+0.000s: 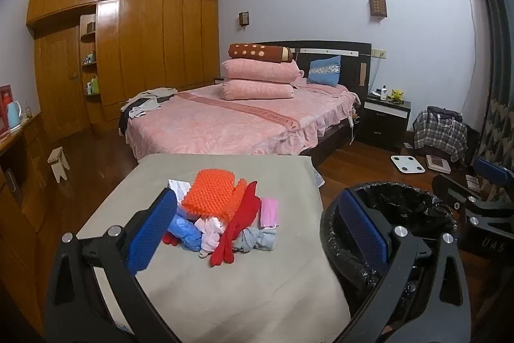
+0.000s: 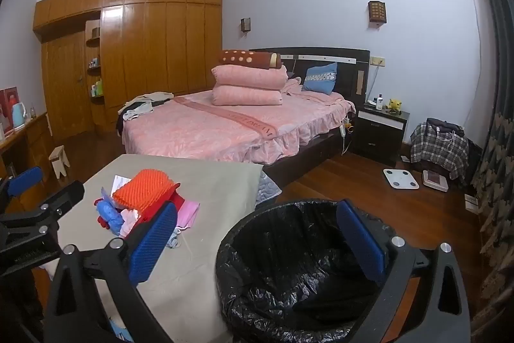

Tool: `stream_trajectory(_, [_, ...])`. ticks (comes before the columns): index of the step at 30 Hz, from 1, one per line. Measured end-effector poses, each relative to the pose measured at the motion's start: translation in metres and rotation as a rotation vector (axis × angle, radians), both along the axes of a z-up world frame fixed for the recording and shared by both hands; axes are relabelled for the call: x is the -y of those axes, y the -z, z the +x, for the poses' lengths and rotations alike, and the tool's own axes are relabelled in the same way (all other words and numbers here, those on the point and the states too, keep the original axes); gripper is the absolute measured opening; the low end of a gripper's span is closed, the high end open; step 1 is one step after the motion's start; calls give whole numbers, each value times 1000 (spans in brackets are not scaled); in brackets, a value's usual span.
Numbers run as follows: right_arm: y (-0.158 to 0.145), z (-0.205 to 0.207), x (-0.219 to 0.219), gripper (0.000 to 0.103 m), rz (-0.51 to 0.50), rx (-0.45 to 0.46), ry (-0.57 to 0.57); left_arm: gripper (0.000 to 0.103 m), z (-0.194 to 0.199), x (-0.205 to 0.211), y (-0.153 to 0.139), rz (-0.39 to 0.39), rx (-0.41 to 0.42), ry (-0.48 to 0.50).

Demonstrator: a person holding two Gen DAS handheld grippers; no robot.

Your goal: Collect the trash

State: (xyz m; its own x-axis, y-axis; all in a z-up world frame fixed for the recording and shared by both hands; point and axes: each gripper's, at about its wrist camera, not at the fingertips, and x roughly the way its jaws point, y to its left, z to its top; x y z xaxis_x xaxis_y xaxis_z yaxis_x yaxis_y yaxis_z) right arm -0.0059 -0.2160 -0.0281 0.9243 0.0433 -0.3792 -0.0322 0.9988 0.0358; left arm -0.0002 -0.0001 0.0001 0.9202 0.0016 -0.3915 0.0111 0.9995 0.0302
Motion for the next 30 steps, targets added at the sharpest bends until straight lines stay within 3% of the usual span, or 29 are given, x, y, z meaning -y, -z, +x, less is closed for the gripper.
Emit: stream_trajectory(30, [3,0,-2,97,4,-6,2,98,0,0,0,2,-3,0])
